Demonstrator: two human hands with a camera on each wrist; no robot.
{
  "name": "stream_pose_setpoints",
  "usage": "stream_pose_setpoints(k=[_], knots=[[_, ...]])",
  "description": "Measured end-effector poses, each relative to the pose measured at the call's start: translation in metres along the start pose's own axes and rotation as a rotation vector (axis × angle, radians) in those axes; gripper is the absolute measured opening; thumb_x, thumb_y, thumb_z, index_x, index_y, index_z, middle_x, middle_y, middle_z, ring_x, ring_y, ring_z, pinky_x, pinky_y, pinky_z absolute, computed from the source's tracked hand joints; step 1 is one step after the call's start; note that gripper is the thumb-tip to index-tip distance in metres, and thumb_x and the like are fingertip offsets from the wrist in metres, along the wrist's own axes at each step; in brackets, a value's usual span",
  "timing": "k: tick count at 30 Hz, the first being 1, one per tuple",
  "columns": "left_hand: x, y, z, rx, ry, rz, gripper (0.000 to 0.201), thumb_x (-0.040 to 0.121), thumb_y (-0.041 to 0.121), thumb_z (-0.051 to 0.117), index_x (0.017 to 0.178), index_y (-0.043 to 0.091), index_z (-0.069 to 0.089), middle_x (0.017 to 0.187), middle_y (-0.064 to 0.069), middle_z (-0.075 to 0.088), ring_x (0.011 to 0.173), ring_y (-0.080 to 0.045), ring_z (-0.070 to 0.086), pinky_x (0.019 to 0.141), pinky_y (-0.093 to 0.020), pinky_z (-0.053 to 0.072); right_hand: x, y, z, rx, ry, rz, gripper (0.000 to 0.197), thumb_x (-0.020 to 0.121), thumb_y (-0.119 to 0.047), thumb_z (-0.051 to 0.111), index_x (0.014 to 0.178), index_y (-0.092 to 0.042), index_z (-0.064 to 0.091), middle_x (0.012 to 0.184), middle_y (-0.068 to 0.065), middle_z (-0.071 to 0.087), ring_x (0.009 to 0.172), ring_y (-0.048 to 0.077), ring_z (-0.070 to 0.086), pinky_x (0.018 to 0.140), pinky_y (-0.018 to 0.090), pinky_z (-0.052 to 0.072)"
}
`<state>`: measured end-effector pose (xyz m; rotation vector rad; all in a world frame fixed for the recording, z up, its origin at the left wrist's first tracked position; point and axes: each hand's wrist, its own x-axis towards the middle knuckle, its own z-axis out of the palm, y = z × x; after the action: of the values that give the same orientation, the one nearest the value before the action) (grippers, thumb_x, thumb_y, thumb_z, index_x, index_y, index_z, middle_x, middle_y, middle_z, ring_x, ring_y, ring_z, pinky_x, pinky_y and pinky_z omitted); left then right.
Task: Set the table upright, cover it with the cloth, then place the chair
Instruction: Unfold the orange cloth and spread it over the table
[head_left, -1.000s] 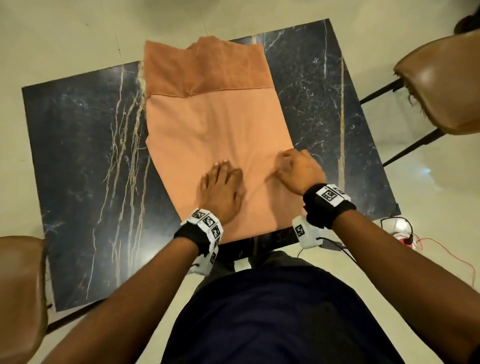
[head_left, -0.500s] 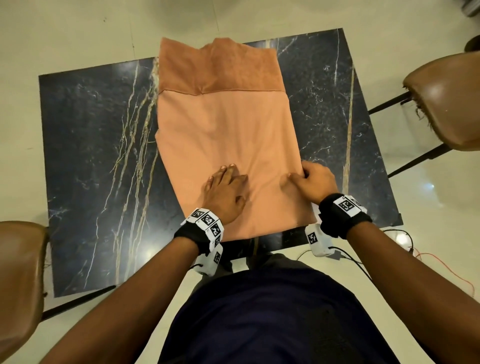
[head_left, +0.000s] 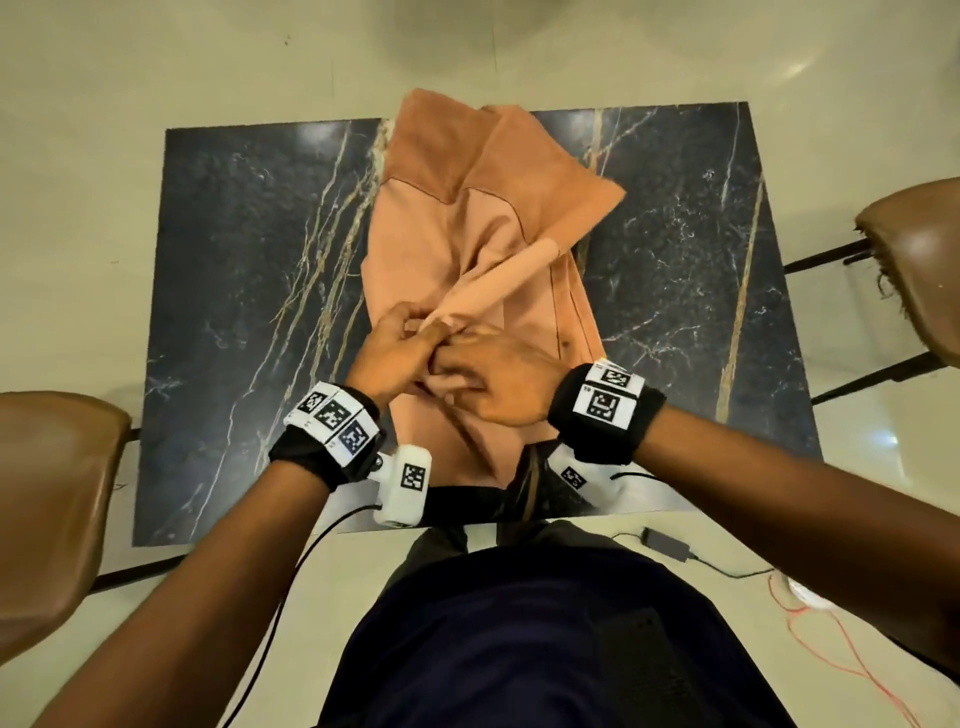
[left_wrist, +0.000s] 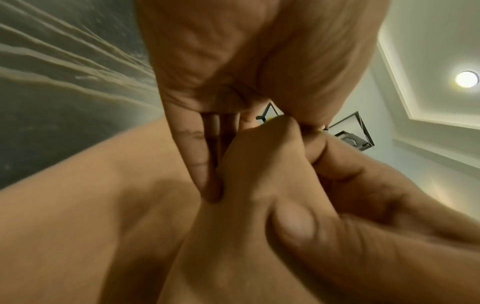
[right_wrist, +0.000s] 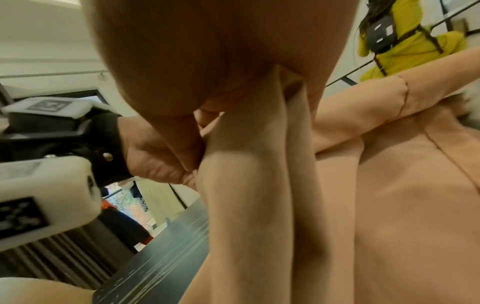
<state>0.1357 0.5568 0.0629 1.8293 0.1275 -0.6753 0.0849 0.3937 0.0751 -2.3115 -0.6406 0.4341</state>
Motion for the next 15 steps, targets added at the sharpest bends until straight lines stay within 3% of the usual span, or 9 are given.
stream_pose_setpoints(k=[2,4,6,8,11,13,15], knots=[[0.006,-0.011,-0.019,0.066,0.042,0.039,0.006,0.091,0.026,0.061,0.096,0.028,0.064,0.076,0.005,0.068,0.069,-0.013,0.064,0.064,-0.030,0.050,0.004,-0.002,0.003,0.033,-0.071,-0.031,0.026,0.086,-0.024,0.074,0.103,-0.009,0.064,0.111,0.009,0.063,0.107,0.025,0.053,0.088,0.016,0.028],[0.008,-0.020,-0.037,0.171,0.124,0.096,0.014,0.086,0.028,0.053,0.091,0.030,0.066,0.078,0.002,0.070,0.073,-0.019,0.065,0.069,-0.036,0.053,0.004,0.001,0.002,0.072,-0.141,0.003,0.038,0.093,-0.040,0.067,0.119,-0.013,0.061,0.130,0.008,0.061,0.116,0.023,0.053,0.090,0.021,0.033],[0.008,-0.030,-0.054,0.234,0.215,0.134,0.016,0.086,0.028,0.049,0.092,0.029,0.063,0.086,-0.002,0.068,0.082,-0.023,0.063,0.077,-0.042,0.052,0.002,0.013,0.003,0.136,-0.143,0.123,0.046,0.098,-0.051,0.055,0.136,-0.025,0.053,0.143,0.002,0.056,0.120,0.019,0.055,0.097,0.028,0.040],[0.004,-0.034,-0.069,0.181,0.314,0.171,0.014,0.089,0.027,0.049,0.093,0.025,0.062,0.085,0.001,0.065,0.080,-0.017,0.059,0.077,-0.040,0.050,-0.001,0.034,0.005,0.164,-0.105,0.290,0.052,0.101,-0.057,0.043,0.146,-0.033,0.044,0.149,-0.001,0.052,0.129,0.021,0.052,0.107,0.036,0.040],[-0.005,-0.044,-0.104,0.125,0.474,0.204,0.012,0.094,0.024,0.050,0.091,0.028,0.061,0.085,0.006,0.064,0.078,-0.010,0.057,0.074,-0.032,0.047,-0.004,0.070,0.012,-0.124,-0.169,0.405,0.060,0.096,-0.053,0.050,0.150,-0.027,0.042,0.161,0.002,0.036,0.142,0.026,0.039,0.116,0.038,0.032],[-0.009,-0.056,-0.136,0.137,0.563,0.205,0.012,0.096,0.019,0.050,0.094,0.026,0.061,0.088,0.000,0.063,0.084,-0.014,0.057,0.075,-0.031,0.047,-0.004,0.083,0.017,-0.267,-0.203,0.406,0.061,0.090,-0.043,0.061,0.147,-0.028,0.045,0.164,0.001,0.028,0.145,0.024,0.033,0.118,0.039,0.026],[-0.014,-0.074,-0.174,0.171,0.625,0.157,0.014,0.096,0.014,0.049,0.101,0.016,0.062,0.084,-0.002,0.062,0.087,-0.019,0.056,0.073,-0.029,0.045,0.002,0.082,0.023,-0.312,-0.184,0.456,0.058,0.086,-0.043,0.062,0.142,-0.031,0.048,0.163,-0.004,0.028,0.143,0.025,0.034,0.116,0.043,0.028]])
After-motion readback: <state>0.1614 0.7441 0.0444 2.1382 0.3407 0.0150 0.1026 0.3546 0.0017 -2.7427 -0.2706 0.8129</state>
